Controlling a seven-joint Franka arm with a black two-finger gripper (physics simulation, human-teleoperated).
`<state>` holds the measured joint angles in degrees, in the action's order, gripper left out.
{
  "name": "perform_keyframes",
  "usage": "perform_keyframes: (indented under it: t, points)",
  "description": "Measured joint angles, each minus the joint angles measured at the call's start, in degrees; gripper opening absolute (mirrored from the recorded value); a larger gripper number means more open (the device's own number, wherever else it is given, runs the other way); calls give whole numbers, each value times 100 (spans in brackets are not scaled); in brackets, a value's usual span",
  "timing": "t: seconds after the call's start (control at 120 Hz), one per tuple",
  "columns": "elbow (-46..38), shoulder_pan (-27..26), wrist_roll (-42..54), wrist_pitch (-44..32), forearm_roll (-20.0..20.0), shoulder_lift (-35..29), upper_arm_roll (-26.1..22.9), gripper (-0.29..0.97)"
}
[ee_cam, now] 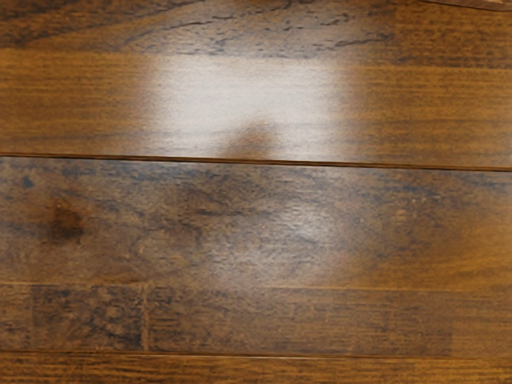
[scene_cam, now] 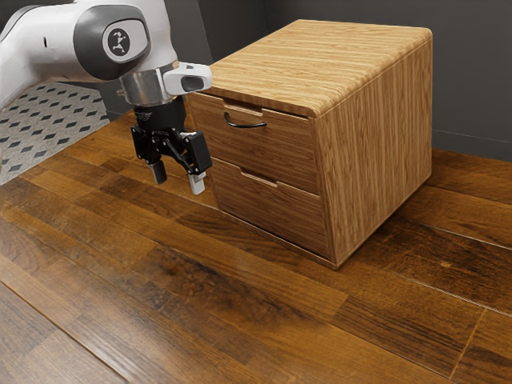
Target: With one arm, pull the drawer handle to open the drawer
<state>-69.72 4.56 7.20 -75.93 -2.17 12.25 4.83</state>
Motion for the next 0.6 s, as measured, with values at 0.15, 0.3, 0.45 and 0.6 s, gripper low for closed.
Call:
perform_keyframes:
  t: [0.15,0.3,0.45,0.6]
  points:
    - [0,24,-2,0,-11,4,0,68]
    - [214,30,-5,23,-9,-246,8,68]
    - [448,-35,942,-55,-122,-680,-213,68]
    - [457,-102,2489,-145,-286,-669,-278,68]
